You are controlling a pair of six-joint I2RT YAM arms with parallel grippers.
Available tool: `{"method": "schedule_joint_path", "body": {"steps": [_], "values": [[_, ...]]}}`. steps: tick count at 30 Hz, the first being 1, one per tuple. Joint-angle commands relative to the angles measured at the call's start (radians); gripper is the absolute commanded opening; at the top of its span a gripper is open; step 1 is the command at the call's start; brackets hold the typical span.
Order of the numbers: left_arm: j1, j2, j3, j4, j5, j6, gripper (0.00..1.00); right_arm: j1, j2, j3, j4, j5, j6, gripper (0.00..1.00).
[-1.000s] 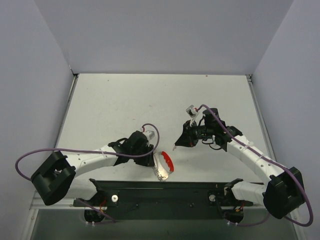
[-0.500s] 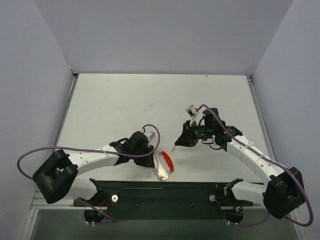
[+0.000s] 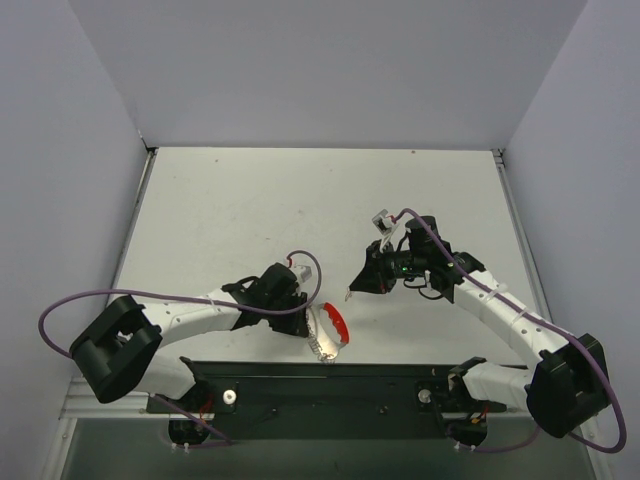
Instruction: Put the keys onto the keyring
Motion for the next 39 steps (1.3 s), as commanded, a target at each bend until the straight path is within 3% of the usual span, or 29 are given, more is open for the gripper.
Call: {"method": "schedule_joint_path", "body": {"steps": [1,5,14,19,32,39], "values": [[0.0,0.005,0.032,0.037,0.016,0.0,0.32,-0.006,-0.01,-0.011,0.036,-0.032,-0.006,0.0],[-0.001,0.003,0.032,0.042,0.025,-0.001,0.33,-0.006,-0.012,-0.012,0.037,-0.032,-0.007,0.0],[-0.013,-0.069,0.015,0.025,-0.002,-0.012,0.47,-0.005,-0.004,-0.015,0.048,-0.038,0.0,0.0],[-0.018,-0.124,-0.017,0.06,0.03,-0.042,0.46,-0.003,-0.004,-0.016,0.046,-0.038,0.005,0.0],[-0.112,-0.08,0.015,0.088,0.076,-0.089,0.41,-0.003,-0.007,-0.019,0.048,-0.033,0.006,0.0],[-0.182,-0.001,0.07,0.091,0.082,-0.063,0.47,-0.008,-0.003,-0.022,0.046,-0.029,0.006,0.0]]}}
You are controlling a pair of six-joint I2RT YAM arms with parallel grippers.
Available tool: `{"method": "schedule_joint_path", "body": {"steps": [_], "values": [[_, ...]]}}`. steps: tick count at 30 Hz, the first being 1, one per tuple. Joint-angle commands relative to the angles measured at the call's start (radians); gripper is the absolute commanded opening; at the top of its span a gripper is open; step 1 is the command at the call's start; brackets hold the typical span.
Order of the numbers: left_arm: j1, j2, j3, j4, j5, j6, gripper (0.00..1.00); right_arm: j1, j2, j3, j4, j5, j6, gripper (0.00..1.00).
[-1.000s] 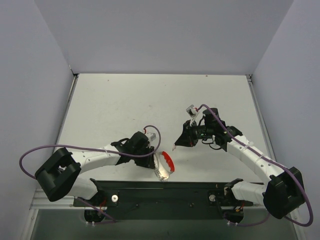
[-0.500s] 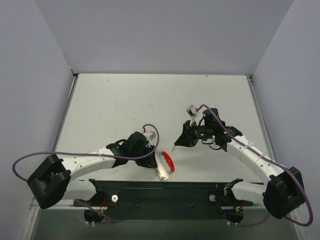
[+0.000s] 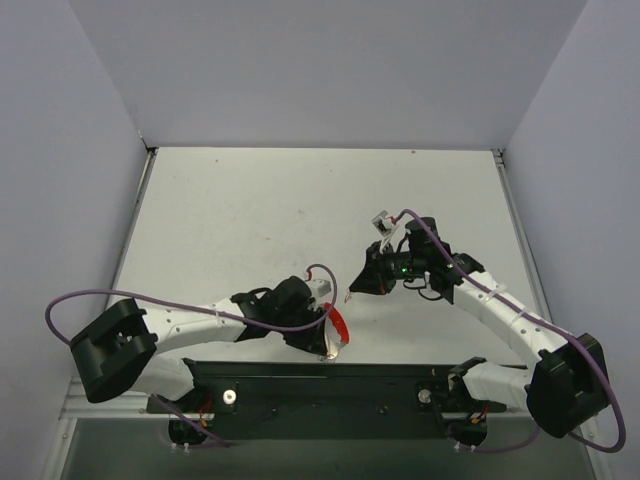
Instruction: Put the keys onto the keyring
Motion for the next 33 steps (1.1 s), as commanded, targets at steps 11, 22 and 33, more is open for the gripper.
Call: {"method": "schedule_joint_path", "body": {"steps": [11,22,33], "values": [[-0.065,0.085,0.1,-0.016,-0.019,0.043,0.47,-0.01,-0.011,-0.018,0.031,-0.019,0.0,0.0],[-0.091,0.114,0.101,-0.038,-0.055,0.052,0.38,-0.011,-0.014,-0.022,0.031,-0.019,0.003,0.0],[-0.097,0.103,0.117,-0.07,-0.115,0.072,0.22,-0.011,-0.023,-0.028,0.033,-0.02,0.001,0.0]]}}
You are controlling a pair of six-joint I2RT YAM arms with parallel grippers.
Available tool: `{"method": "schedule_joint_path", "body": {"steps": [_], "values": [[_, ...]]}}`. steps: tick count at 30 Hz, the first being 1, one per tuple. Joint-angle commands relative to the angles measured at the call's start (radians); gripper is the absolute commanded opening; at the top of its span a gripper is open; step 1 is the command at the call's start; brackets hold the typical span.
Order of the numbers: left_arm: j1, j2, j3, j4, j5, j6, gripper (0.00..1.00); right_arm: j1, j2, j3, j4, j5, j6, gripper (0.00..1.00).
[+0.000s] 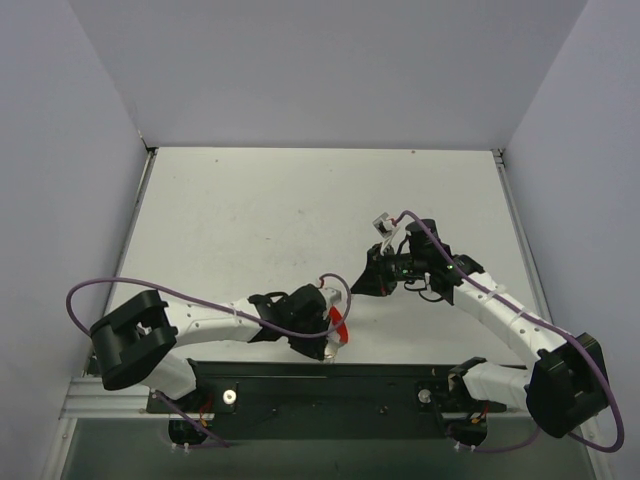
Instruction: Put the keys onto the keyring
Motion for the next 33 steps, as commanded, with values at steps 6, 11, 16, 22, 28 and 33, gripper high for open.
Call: {"method": "schedule_joint_path", "body": {"steps": [6,11,16,22,28,33], "values": [[-0.003,-0.077,0.068,-0.044,-0.067,0.024,0.09,-0.004,-0.027,-0.006,0.031,-0.021,0.003,0.0],[0.002,-0.148,0.108,-0.113,-0.147,0.063,0.04,-0.004,-0.041,-0.003,0.031,-0.024,0.008,0.0],[0.017,-0.209,0.148,-0.142,-0.181,0.109,0.01,-0.006,-0.052,0.004,0.031,-0.03,0.011,0.0],[0.028,-0.26,0.178,-0.173,-0.214,0.179,0.0,-0.004,-0.069,0.015,0.031,-0.036,0.011,0.0],[0.037,-0.295,0.224,-0.21,-0.138,0.215,0.0,-0.004,-0.064,0.021,0.032,-0.055,0.017,0.0],[0.04,-0.367,0.195,-0.114,-0.023,0.219,0.0,-0.004,-0.057,0.018,0.067,-0.062,0.028,0.0]]}}
